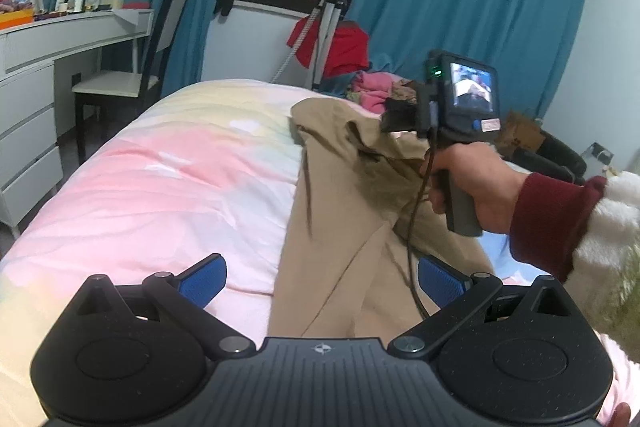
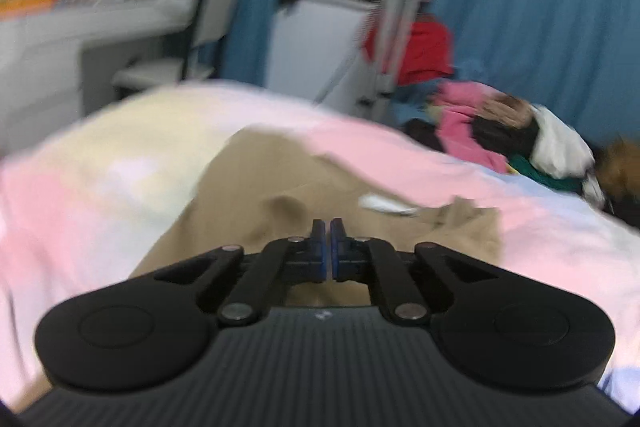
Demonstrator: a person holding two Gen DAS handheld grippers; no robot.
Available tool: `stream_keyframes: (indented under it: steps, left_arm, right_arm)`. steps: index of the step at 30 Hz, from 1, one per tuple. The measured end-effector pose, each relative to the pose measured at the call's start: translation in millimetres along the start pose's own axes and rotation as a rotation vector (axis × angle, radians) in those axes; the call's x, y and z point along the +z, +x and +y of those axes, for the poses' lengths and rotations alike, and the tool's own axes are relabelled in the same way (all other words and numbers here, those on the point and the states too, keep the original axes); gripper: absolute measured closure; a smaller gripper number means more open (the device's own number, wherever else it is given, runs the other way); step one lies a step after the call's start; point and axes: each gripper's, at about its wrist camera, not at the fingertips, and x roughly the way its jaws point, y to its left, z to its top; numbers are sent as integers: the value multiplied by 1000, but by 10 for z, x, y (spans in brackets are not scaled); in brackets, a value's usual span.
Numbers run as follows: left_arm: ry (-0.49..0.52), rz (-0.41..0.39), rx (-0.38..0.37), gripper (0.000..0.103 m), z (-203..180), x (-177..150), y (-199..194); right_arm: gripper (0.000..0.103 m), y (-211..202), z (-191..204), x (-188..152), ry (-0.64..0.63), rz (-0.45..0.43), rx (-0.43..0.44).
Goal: Fold clothes
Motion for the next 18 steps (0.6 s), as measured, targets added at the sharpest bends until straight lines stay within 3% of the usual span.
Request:
stream_keyframes:
  steps: [2, 7, 13, 15, 16, 17, 18]
  left_arm:
    - [-13, 3, -10, 0, 10, -2, 22]
    - [-39, 16, -20, 0, 30, -5, 94]
    - [-48, 36, -11, 0, 46, 8, 258]
    - [-47, 44, 0, 0, 47, 26, 328]
    - [-47, 48, 5, 0, 48, 35, 361]
    - [-50, 46, 4, 0, 54, 47, 379]
    - [-52, 44, 4, 0, 59, 59, 397]
  right_arm:
    - [101, 52, -250, 30, 99, -8, -53]
    - [100, 140, -726, -114, 315, -30, -20]
    - [97, -48, -452, -301, 195, -122, 220]
    - [95, -110, -301, -317, 120, -148, 257]
    - [85, -139, -238, -315, 89, -152, 265]
    - [59, -130, -198, -318, 76, -142, 273]
    - [45, -117, -161, -323, 64, -130, 281]
